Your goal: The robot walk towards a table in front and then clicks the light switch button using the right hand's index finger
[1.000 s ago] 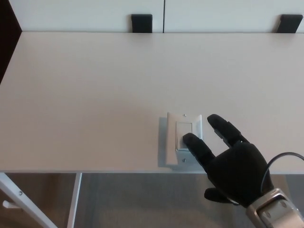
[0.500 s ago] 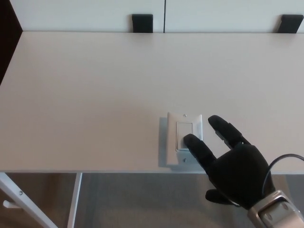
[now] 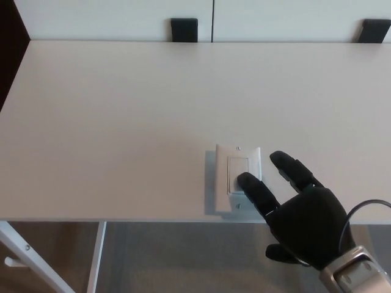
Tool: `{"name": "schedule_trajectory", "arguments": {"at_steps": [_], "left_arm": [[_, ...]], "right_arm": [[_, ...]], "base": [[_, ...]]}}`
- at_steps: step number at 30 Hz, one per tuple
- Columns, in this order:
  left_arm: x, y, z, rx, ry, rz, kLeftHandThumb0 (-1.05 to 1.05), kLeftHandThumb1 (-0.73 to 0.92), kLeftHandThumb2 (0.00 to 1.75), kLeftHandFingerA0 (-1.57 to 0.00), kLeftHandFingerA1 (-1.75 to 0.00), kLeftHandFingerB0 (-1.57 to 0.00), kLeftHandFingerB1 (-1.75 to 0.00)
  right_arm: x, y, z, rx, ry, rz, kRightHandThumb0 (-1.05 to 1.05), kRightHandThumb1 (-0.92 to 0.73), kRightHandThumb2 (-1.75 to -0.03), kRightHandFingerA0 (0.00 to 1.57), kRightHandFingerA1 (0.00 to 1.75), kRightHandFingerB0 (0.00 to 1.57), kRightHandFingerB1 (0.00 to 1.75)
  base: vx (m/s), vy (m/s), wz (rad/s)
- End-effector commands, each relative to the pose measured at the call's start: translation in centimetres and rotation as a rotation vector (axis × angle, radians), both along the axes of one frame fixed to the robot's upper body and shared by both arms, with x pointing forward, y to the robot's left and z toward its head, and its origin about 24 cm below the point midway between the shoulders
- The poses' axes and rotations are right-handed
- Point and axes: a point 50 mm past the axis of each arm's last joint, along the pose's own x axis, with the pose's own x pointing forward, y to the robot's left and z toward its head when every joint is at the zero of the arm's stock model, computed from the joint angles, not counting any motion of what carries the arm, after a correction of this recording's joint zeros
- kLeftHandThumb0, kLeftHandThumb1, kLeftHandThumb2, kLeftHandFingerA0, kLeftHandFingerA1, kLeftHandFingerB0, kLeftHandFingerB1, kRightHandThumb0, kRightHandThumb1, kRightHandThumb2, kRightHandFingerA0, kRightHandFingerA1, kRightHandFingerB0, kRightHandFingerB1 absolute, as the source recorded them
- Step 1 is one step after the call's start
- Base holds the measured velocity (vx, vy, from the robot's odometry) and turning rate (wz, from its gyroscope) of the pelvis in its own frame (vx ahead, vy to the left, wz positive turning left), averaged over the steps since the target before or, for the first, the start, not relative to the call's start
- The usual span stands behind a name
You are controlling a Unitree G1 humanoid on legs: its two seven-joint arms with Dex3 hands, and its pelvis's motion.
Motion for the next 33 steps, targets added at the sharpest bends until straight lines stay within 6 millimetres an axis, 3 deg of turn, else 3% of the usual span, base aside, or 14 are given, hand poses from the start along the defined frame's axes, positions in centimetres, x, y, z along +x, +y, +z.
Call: {"name": "schedule_trajectory", "arguments": {"at_steps": [1, 2, 17, 26, 30, 31, 32, 33], "left_arm": [[-0.1, 0.4, 0.1, 0.015, 0.027, -0.005, -0.40, 0.66, 0.59, -0.41, -0.45, -0.35, -0.36], [-0.1, 0.4, 0.1, 0.022, 0.031, -0.009, -0.40, 0.66, 0.59, -0.40, -0.44, -0.35, -0.36], [0.1, 0.5, 0.1, 0.034, 0.031, -0.024, -0.41, 0.66, 0.59, -0.41, -0.44, -0.35, -0.36], [0.2, 0.5, 0.3, 0.038, 0.030, -0.035, -0.40, 0.67, 0.59, -0.40, -0.43, -0.34, -0.36], [0.2, 0.5, 0.3, 0.036, 0.029, -0.032, -0.40, 0.66, 0.59, -0.41, -0.44, -0.35, -0.36], [0.2, 0.5, 0.2, 0.038, 0.031, -0.031, -0.41, 0.66, 0.59, -0.41, -0.44, -0.35, -0.36], [0.2, 0.5, 0.2, 0.039, 0.032, -0.032, -0.41, 0.66, 0.59, -0.41, -0.44, -0.35, -0.36], [0.2, 0.5, 0.2, 0.037, 0.031, -0.033, -0.41, 0.66, 0.59, -0.41, -0.44, -0.35, -0.36]], "right_arm": [[-0.6, -0.5, -0.5, 0.040, 0.075, 0.025, -0.83, -0.76, -0.64, 0.05, 0.33, 0.57, 0.50], [-0.8, -0.5, -0.4, 0.057, 0.085, 0.034, -0.85, -0.62, -0.99, 0.02, 0.31, 0.48, 0.61], [-2.6, -0.3, 0.0, 0.096, 0.093, 0.075, -0.86, -0.62, -0.96, 0.05, 0.32, 0.44, 0.57], [-2.3, -1.1, -0.7, 0.064, 0.117, 0.040, -0.90, -0.65, -0.99, 0.05, 0.22, 0.36, 0.56], [-2.0, -1.6, -0.8, 0.069, 0.108, 0.037, -0.83, -0.61, -0.98, 0.03, 0.26, 0.40, 0.58], [-1.8, -1.6, -0.8, 0.070, 0.108, 0.033, -0.83, -0.61, -0.99, 0.03, 0.26, 0.39, 0.58], [-1.7, -1.7, -0.7, 0.067, 0.105, 0.029, -0.84, -0.62, -0.98, 0.04, 0.28, 0.26, 0.54], [-1.6, -1.7, -0.6, 0.063, 0.101, 0.025, -0.84, -0.62, -0.98, 0.04, 0.28, 0.26, 0.54]], "base": [[0.00, 0.000, 0.00], [0.00, 0.000, 0.00], [0.00, 0.000, 0.00], [0.00, 0.000, 0.00], [0.00, 0.000, 0.00], [0.00, 0.000, 0.00], [0.00, 0.000, 0.00], [0.00, 0.000, 0.00]]}}
